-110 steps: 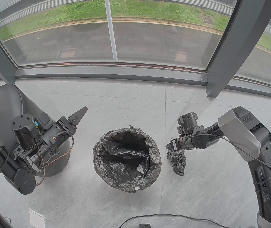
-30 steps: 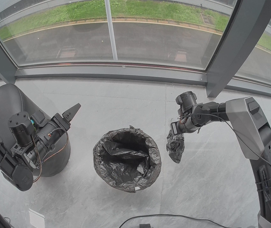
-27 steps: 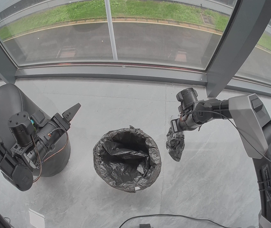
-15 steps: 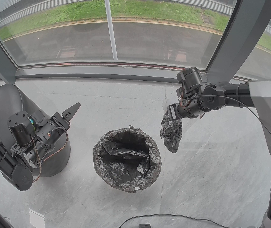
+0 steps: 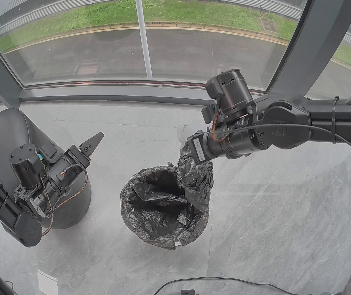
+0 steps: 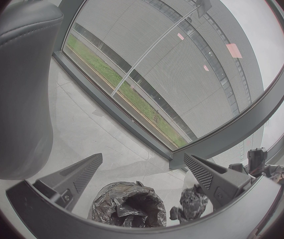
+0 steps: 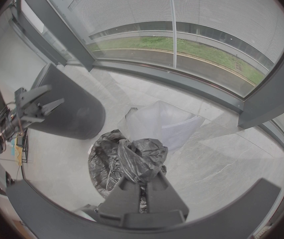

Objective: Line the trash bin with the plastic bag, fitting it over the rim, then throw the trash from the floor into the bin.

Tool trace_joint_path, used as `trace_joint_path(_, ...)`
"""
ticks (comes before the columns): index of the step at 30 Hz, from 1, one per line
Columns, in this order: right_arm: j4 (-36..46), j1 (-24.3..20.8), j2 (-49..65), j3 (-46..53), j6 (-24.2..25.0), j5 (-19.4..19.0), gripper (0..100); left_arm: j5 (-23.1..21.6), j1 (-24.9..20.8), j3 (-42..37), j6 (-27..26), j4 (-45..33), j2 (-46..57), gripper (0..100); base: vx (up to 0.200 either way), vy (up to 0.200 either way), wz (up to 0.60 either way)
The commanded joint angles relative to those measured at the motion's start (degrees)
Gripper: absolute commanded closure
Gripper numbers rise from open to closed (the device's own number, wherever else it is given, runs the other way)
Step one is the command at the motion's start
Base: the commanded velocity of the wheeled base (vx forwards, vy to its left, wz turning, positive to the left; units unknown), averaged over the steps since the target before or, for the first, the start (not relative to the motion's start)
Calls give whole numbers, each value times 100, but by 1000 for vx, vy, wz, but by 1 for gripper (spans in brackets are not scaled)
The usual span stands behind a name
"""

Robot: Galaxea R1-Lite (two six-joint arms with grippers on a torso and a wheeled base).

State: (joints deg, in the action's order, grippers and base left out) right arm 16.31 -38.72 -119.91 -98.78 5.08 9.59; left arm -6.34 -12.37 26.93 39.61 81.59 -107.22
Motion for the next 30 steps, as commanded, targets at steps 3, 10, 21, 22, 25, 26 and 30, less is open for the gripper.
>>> trace_joint_path(3, -207, -619, 108, 483, 10, 43, 100, 1, -2, -12, 3, 6, -1, 0, 0, 0, 0)
trace_joint_path(10, -1033, -857, -182, 825, 10, 78, 100, 1, -2, -12, 3, 6, -10, 0, 0, 0, 0)
trace_joint_path(21, -2273, -1112, -727, 1353, 10, 174, 100, 1, -2, -12, 47, 6, -10, 0, 0, 0, 0)
trace_joint_path(22, -2273, -1112, -771, 1344, 10, 201, 100, -8, -2, -12, 47, 6, -10, 0, 0, 0, 0)
trace_joint_path(25, -2299, -1085, -912, 1344, 10, 324, 100, 1, -2, -12, 56, 6, -19, 0, 0, 0, 0)
trace_joint_path(26, -2299, -1085, -912, 1344, 10, 324, 100, 1, -2, -12, 56, 6, -19, 0, 0, 0, 0)
trace_joint_path(30, -2695, -1077, -1079, 1432, 10, 456, 100, 1, -2, -12, 73, 6, -27, 0, 0, 0, 0)
